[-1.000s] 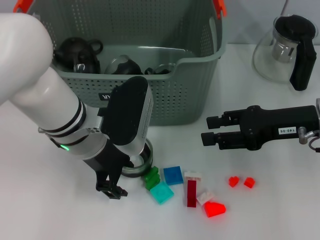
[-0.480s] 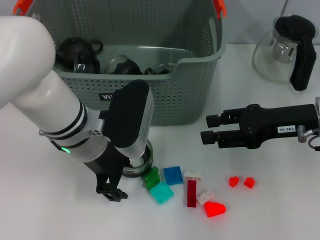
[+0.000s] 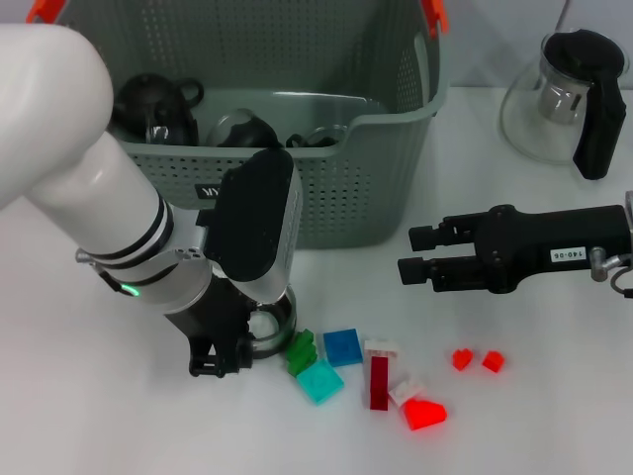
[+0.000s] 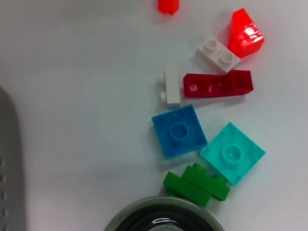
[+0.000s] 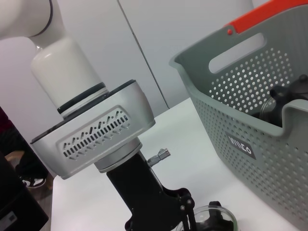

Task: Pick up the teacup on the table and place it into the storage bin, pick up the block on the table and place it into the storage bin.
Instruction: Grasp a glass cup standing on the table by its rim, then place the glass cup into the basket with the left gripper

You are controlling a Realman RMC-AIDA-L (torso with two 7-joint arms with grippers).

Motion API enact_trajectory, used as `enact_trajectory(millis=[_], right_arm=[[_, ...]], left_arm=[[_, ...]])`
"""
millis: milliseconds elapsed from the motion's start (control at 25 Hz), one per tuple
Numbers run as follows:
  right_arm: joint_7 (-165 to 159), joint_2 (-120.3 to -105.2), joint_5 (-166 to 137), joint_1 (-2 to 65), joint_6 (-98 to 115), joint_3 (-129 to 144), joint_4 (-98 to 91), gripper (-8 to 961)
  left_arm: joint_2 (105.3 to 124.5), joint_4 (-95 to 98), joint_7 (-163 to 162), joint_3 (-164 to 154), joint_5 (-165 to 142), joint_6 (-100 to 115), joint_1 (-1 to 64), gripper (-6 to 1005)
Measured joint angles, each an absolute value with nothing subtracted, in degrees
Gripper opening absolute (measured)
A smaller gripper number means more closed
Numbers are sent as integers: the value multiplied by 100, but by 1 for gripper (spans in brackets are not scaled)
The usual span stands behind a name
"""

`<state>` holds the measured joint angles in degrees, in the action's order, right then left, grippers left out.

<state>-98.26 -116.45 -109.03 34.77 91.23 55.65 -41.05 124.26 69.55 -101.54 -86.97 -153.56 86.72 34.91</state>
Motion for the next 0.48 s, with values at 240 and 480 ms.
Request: enact_trajectory(millis=[240, 480], right_arm=[[-9826, -11645, -10893, 3462, 9123, 5563, -4105, 625], [-9826, -11645, -10904, 3459, 9123, 5563, -4105, 625]], left_arm=[[12436, 6936, -10219, -8695, -15394, 8667, 3508, 87], [12437, 7142, -10251, -8683, -15342, 8921, 3505, 46]])
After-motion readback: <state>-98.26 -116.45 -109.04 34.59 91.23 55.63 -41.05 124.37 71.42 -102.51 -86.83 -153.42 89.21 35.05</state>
